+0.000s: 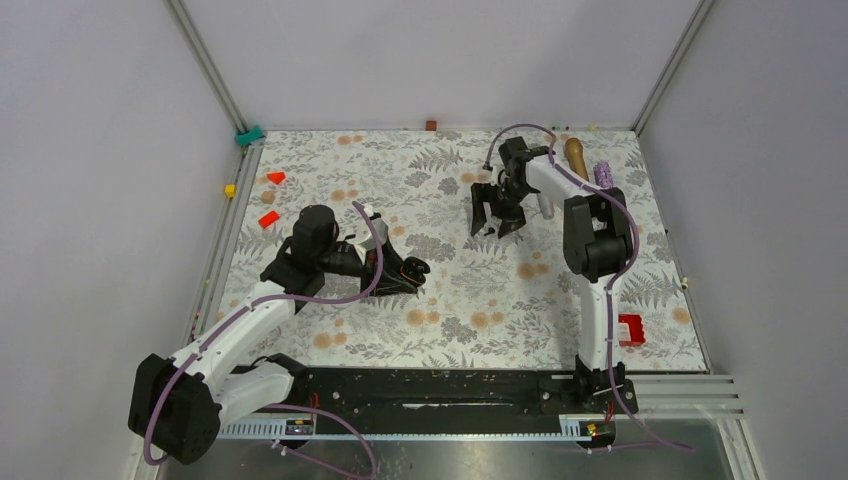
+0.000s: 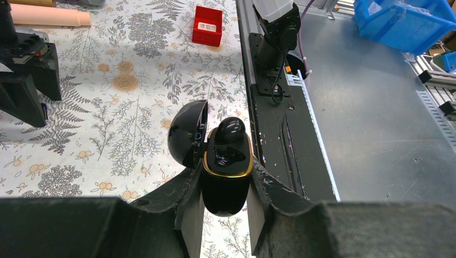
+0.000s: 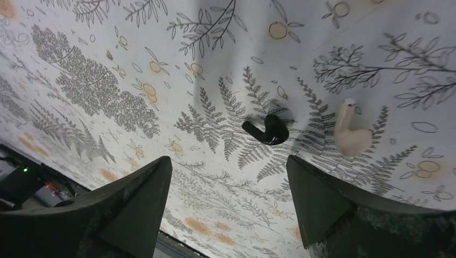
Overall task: Insert the wireless bluetooth earbuds into the charging case
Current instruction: Pick up the earbud from the center of the board.
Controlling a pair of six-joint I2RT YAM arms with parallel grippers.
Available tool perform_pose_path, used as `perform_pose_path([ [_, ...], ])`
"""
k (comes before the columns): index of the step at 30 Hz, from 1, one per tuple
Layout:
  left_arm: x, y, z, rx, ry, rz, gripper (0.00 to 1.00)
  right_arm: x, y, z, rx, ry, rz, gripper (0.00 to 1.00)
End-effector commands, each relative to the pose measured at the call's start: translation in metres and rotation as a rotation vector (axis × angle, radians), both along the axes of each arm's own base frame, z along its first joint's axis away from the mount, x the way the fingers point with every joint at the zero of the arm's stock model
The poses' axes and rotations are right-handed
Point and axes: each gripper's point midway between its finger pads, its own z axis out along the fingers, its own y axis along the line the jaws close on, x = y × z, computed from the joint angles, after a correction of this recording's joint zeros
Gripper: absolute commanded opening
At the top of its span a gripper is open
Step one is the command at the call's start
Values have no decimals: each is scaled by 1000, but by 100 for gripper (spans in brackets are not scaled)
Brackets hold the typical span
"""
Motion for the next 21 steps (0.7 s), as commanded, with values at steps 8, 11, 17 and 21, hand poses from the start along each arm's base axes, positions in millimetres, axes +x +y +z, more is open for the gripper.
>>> perform_pose_path([
  [8, 4, -1, 9, -30, -60, -3, 0, 45, 5, 15, -30, -114, -18, 87],
  [11, 4, -1, 9, -29, -59, -3, 0, 41, 8, 8, -23, -81, -17, 86],
  [17, 5, -2, 8, -28, -55, -7, 0, 34, 7, 1, -41, -61, -4, 86],
  [21, 5, -1, 8, -28, -56, -3, 0, 25, 13, -3, -22, -37, 15, 86],
])
